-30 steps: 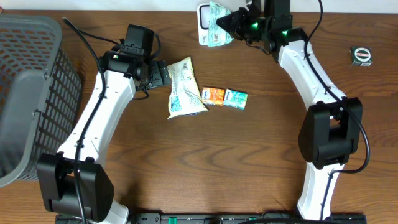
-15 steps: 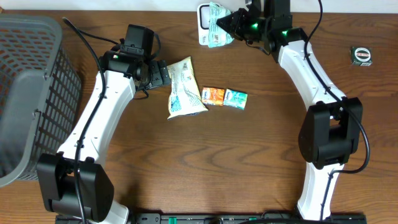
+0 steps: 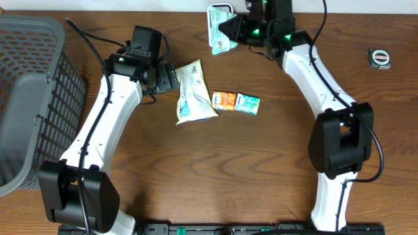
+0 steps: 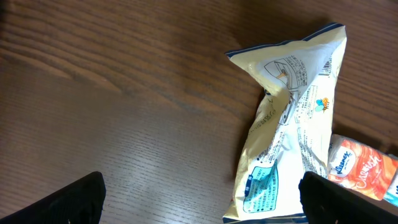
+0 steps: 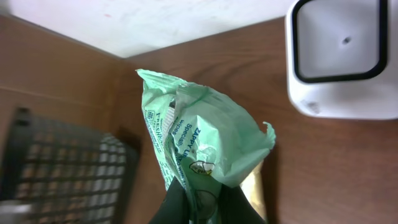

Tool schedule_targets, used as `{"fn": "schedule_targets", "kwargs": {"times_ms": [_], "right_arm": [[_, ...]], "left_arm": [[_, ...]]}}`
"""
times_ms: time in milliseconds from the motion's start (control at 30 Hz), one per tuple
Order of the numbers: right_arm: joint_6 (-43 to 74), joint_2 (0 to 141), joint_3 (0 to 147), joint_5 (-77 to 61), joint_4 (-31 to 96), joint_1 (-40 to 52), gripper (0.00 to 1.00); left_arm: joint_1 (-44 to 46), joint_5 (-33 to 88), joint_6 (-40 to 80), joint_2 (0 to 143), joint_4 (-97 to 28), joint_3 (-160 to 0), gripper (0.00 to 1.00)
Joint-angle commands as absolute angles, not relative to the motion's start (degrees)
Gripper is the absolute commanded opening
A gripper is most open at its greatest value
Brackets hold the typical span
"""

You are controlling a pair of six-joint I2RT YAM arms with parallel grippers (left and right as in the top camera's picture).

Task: Scan the item barcode

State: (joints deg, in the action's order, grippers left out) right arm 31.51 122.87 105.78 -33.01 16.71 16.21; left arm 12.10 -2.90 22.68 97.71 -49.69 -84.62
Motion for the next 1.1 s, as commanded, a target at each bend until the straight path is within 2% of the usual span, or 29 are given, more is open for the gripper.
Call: {"fn": "schedule_targets", "kwargs": {"times_ms": [0,100,267,367,500,600,767,800,867,933,1067], "right_arm": [[18.6,122.4,106.1,-23.4,17.1,18.2,0.01],[9.3,122.4,106.1,-9.1,19.7,20.5,0.01],[-4.1,122.6,106.1,22.0,22.3,25.7,0.01],[-10.9,123.5,106.1,31.9,22.0,28.0,0.01],[-11.6,126.8,106.1,43.8,24.2,29.0,0.01],[-9.7,131.9,106.1,45.8,31.0,27.9,0.01],[-9.7,136.0,106.1,50.8,33.7,28.0,0.03],[-9.7,136.1,106.1,49.4,34.6,28.1,0.05],[-9.7,136.1,106.1,43.1,37.8,28.7,0.2],[-9.5,136.1,106.1,39.8,39.0,29.4,0.5],[-3.7,135.7,106.1,38.4,41.3,31.4,0.53]], "left_arm": [[11.9,-3.0,22.8,97.7,-49.8,-84.6,0.98],[11.9,-3.0,22.8,97.7,-49.8,-84.6,0.98],[11.9,-3.0,22.8,97.7,-49.8,-84.6,0.98],[11.9,-3.0,22.8,97.7,-49.8,-84.6,0.98],[11.9,-3.0,22.8,97.7,-49.8,-84.6,0.98],[11.9,-3.0,22.8,97.7,-49.8,-84.6,0.98],[11.9,-3.0,22.8,97.7,-49.8,-84.6,0.98],[11.9,-3.0,22.8,97.7,-49.8,-84.6,0.98],[11.9,-3.0,22.8,97.7,-49.8,-84.6,0.98],[11.9,-3.0,22.8,97.7,-49.8,-84.6,0.98],[11.9,-3.0,22.8,97.7,-49.8,-84.6,0.98]]}}
